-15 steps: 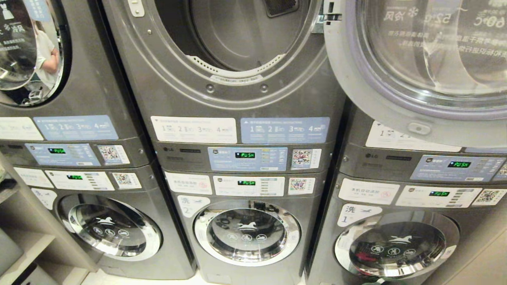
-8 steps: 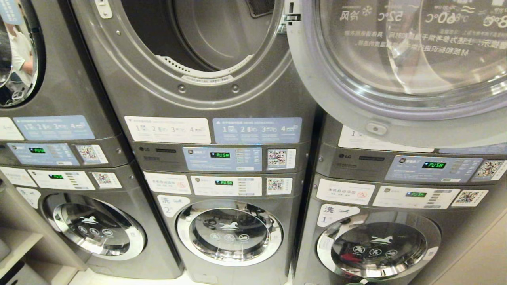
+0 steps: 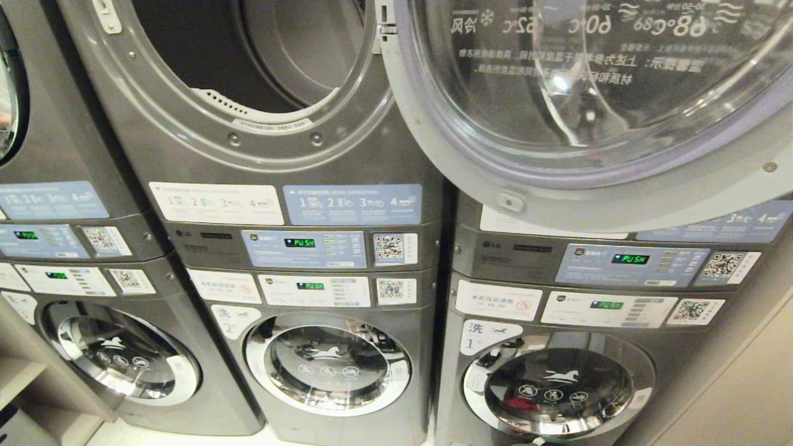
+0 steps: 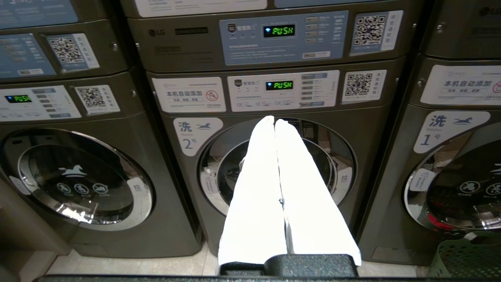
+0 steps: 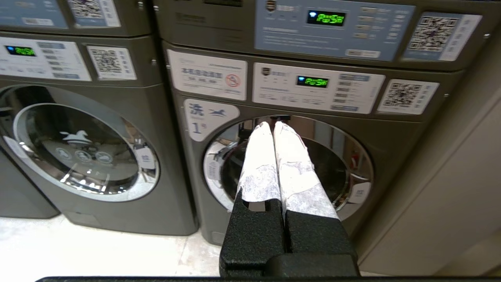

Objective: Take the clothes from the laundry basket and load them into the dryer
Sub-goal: Take the clothes out of the basket

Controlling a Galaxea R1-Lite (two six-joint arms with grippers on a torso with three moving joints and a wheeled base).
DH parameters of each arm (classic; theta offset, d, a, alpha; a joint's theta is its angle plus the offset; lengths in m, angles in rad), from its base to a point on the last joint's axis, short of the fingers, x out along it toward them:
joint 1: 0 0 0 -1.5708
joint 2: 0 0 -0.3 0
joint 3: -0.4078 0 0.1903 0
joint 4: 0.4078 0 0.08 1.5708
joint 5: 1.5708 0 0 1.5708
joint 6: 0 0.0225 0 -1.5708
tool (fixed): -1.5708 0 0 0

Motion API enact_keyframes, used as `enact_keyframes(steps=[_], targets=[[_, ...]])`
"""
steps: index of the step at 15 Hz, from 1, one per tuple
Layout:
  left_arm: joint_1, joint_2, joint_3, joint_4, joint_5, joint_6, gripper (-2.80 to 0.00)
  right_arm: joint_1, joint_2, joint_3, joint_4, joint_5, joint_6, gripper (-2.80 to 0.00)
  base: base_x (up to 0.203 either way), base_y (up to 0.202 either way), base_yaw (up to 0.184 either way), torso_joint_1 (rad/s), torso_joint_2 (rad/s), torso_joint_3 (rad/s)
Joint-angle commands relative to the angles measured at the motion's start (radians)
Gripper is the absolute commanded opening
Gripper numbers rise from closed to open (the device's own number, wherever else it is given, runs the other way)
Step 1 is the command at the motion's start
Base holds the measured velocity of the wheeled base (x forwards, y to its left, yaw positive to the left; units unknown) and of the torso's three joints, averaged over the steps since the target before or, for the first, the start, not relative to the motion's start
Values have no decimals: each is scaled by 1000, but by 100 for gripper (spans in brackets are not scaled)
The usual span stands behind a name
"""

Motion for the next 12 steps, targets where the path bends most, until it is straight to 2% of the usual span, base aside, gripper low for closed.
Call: enact_keyframes(steps=[1, 7, 12], targets=[[0, -2, 34, -1, 0, 0, -280, 0, 2, 2, 0, 0, 0, -280, 0, -191, 0, -1, 3, -1], [0, -2, 34, -1, 0, 0, -280, 0, 2, 2, 0, 1, -2, -280, 0, -179, 2, 1, 1, 3], [0, -2, 32, 1, 0, -6, -280, 0, 2, 2, 0, 1, -2, -280, 0, -13, 1, 0, 0, 1]])
